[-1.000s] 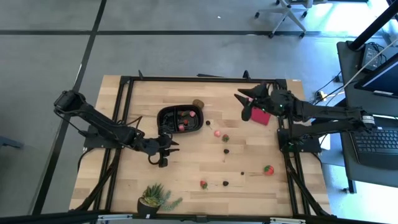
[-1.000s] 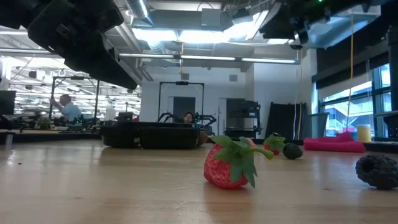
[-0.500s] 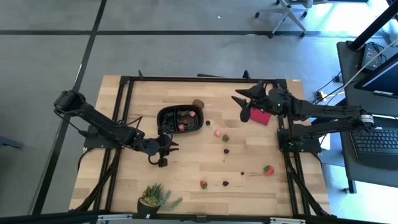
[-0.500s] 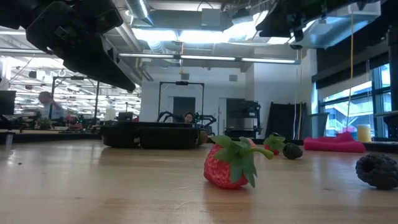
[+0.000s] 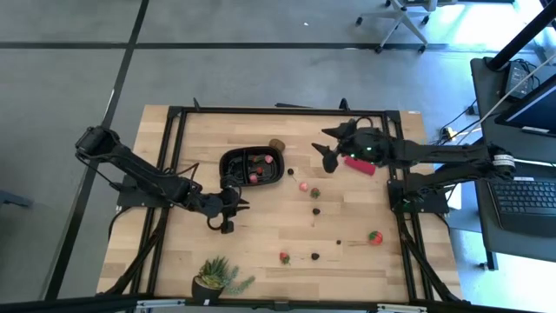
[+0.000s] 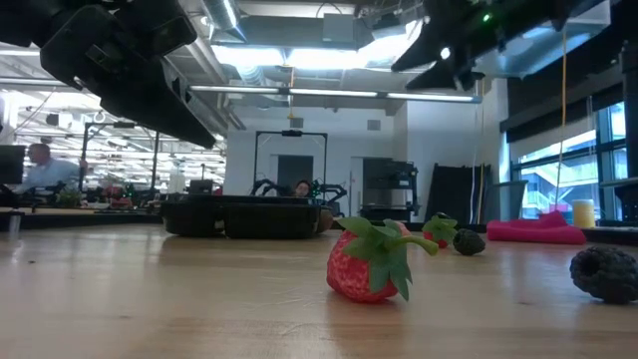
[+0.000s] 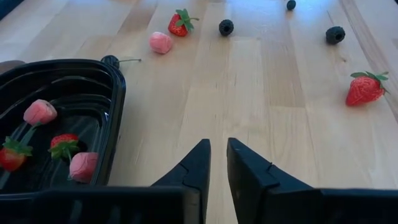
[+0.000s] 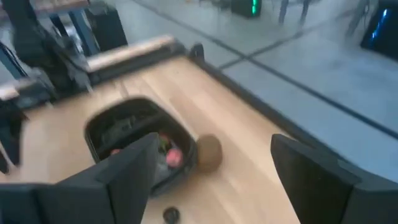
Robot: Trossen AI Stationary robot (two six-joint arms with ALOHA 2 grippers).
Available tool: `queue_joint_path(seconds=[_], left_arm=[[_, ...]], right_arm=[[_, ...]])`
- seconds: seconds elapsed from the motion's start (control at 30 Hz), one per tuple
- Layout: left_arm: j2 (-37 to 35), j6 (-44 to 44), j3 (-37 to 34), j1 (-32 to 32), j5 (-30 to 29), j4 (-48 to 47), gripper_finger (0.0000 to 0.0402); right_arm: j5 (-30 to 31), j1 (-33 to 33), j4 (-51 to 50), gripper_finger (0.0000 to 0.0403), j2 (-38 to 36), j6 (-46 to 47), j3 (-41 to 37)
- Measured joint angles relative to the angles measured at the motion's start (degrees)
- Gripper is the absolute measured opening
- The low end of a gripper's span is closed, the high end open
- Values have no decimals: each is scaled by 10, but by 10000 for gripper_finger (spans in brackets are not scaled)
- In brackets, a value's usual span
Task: Pick and placing Produce into tupperware
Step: Put the black cherry into the black bin
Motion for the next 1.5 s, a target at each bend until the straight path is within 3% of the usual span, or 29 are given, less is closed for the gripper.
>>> queue_joint_path(seconds=[0.2,0.4,0.9,1.5], left_arm=[[0,0,0,0,0,0,35],[0,0,0,0,0,0,27],[0,-2,0,0,0,-2,8],[0,-5,0,0,1,-16,9]], right_arm=[[-9,-2,-3,303,88,69,0],[-94,-12,-14,293,164,118,4],[-99,9,-219,281,386,101,193],[-92,40,-162,281,481,119,202]])
